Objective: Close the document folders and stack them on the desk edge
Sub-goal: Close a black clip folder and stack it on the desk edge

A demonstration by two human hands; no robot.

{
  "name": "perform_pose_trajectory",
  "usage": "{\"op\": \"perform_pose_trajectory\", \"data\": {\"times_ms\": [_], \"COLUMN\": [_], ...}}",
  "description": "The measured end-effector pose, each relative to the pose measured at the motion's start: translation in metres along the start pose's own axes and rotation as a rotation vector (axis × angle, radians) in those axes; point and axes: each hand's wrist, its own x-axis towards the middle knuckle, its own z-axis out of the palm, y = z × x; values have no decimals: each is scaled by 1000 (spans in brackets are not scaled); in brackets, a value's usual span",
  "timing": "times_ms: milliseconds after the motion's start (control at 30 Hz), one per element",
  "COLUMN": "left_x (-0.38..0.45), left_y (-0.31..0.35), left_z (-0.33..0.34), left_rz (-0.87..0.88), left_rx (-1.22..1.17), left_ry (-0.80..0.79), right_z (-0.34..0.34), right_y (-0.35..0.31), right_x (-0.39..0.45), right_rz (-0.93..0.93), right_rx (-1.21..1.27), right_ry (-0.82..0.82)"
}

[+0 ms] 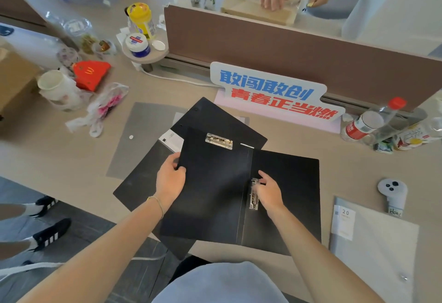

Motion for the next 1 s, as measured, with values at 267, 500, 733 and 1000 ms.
{"op": "perform_pose_trajectory", "data": {"times_ms": [267,500,733,1000], "left_x": [-17,-58,-96,-99], "left_y": [49,71,76,52], "left_z": [11,71,130,181], "left_rz": [100,105,230,122], "left_rx": [-19,-122,-109,-62], "left_ry": [-126,-323,-463,-519], "right_z": [-6,-47,-95,-140], "right_y": [-26,-38,-33,6], "right_x": [-12,-35,-54,-60], "right_rz": [1,-139,-268,-225], "right_rx": [230,326,411,517], "right_ry": [-83,18,115,282]}}
